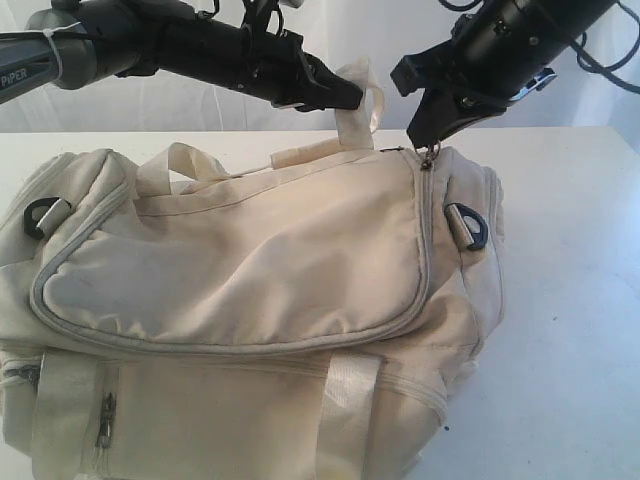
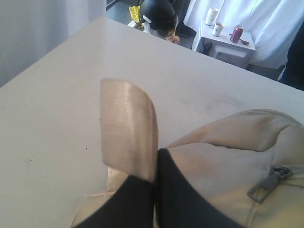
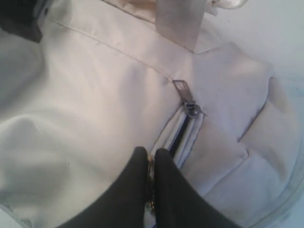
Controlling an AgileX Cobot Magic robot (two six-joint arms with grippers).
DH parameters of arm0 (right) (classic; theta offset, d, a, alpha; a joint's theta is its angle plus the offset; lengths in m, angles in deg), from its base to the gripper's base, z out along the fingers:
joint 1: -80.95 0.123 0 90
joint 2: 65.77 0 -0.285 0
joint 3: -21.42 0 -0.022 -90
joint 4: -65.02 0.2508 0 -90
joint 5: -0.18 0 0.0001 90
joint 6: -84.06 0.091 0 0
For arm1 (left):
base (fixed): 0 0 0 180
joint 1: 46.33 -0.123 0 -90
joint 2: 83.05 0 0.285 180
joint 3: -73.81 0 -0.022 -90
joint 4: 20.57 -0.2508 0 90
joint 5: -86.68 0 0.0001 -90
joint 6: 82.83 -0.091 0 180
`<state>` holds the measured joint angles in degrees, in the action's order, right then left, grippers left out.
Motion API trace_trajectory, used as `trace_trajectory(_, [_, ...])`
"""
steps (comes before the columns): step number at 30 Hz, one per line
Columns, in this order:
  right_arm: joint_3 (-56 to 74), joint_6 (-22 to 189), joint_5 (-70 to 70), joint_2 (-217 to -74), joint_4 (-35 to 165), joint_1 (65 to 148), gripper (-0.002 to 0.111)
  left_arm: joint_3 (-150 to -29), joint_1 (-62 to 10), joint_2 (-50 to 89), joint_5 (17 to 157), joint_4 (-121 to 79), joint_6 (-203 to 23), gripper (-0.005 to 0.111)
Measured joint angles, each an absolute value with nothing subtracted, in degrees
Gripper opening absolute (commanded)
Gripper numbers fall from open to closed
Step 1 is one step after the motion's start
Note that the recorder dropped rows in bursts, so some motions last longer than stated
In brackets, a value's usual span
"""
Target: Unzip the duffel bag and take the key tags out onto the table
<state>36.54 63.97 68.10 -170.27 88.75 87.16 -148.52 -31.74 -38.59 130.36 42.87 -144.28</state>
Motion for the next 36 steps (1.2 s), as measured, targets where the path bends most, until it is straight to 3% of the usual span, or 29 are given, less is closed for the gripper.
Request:
trace_trajectory(15, [18.37,65.11,64.0,-157.65,90.56,87.25,0.0,-148.52,-31.63,-38.59,132.79,42.67,-143.21,0.0])
trace_trajectory(30, [9.54,63.73,59.03,-152.56,95.61,87.25,0.0,-148.52,-31.16,-38.59,131.5,42.53,-140.61,0.0])
trace_trajectory(34, [8.19,61.27,57.84,-152.56,95.91,87.25,0.015,-148.52,-31.16,-38.59,131.5,42.41,-140.61,0.0])
trace_trajectory(36, [8.16,60.47,58.0,-152.56,95.91,87.25,0.03,-148.52,-31.16,-38.59,131.13,42.41,-140.61,0.0])
